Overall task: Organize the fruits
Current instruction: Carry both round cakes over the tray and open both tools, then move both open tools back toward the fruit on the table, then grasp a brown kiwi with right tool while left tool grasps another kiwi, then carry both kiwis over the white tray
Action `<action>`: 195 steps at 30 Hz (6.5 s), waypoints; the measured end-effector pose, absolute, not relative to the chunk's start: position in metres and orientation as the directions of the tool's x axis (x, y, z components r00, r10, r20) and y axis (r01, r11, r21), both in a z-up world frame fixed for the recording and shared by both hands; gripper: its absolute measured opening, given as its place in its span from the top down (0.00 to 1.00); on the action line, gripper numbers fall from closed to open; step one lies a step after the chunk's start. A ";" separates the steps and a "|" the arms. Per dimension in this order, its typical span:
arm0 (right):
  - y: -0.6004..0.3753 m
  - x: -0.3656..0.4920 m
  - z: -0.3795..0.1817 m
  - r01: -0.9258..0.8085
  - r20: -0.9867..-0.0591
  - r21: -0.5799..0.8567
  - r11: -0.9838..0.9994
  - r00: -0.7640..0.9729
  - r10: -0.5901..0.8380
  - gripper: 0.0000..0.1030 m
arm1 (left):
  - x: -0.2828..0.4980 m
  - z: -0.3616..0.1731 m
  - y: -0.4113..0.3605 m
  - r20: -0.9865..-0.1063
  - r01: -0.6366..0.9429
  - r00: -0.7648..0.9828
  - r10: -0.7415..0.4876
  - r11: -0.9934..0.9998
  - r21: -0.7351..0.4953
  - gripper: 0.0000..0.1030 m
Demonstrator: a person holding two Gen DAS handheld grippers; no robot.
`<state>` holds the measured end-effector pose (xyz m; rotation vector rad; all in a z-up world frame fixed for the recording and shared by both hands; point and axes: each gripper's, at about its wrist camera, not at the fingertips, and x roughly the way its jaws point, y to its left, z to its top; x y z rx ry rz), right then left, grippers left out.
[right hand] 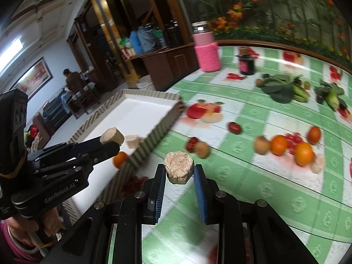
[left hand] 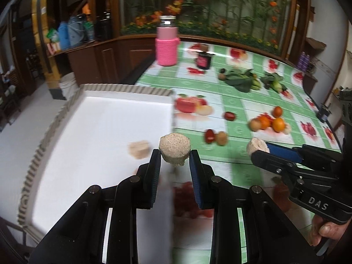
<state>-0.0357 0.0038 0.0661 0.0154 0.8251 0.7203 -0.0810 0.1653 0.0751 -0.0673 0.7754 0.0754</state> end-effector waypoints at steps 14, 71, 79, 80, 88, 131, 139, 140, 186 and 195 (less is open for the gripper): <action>0.086 -0.054 0.067 -0.707 -0.684 0.255 0.660 0.350 0.640 0.75 | -0.099 0.063 0.243 -0.722 -0.242 0.678 0.138 0.969 -0.042 0.75; -0.008 -0.038 0.063 -0.572 -0.701 0.210 0.793 0.477 0.530 0.68 | -0.077 0.073 0.166 -0.686 -0.168 0.721 0.105 0.986 -0.026 0.41; -0.060 -0.024 0.056 -0.502 -0.713 0.219 0.837 0.503 0.489 0.68 | -0.058 0.063 0.128 -0.719 -0.077 0.694 0.037 0.997 -0.023 0.41; -0.065 -0.021 0.055 -0.493 -0.714 0.220 0.841 0.506 0.484 0.68 | -0.055 0.061 0.123 -0.723 -0.067 0.690 0.031 0.998 -0.021 0.41; -0.081 0.011 0.036 -0.459 -0.746 0.261 0.849 0.462 0.479 0.68 | -0.037 0.047 0.097 -0.764 -0.007 0.644 -0.036 0.999 -0.053 0.41; -0.050 0.056 0.020 -0.457 -0.771 0.149 0.877 0.501 0.392 0.75 | 0.015 0.016 0.098 -0.814 0.006 0.567 -0.127 0.989 -0.150 0.41; -0.064 0.052 0.022 -0.437 -0.758 0.214 0.874 0.491 0.431 0.75 | 0.011 0.015 0.096 -0.814 0.001 0.569 -0.119 0.990 -0.144 0.44; -0.064 0.052 0.022 -0.438 -0.757 0.212 0.873 0.492 0.431 0.75 | 0.012 0.015 0.092 -0.814 0.011 0.567 -0.125 0.989 -0.145 0.53; -0.075 0.048 0.032 -0.443 -0.729 0.273 0.854 0.484 0.484 0.75 | 0.026 0.030 0.065 -0.801 0.073 0.591 -0.097 0.995 -0.066 0.76; -0.050 0.008 0.059 -0.502 -0.679 0.309 0.808 0.479 0.557 0.75 | -0.022 0.061 0.111 -0.767 0.030 0.636 -0.086 0.996 -0.087 0.76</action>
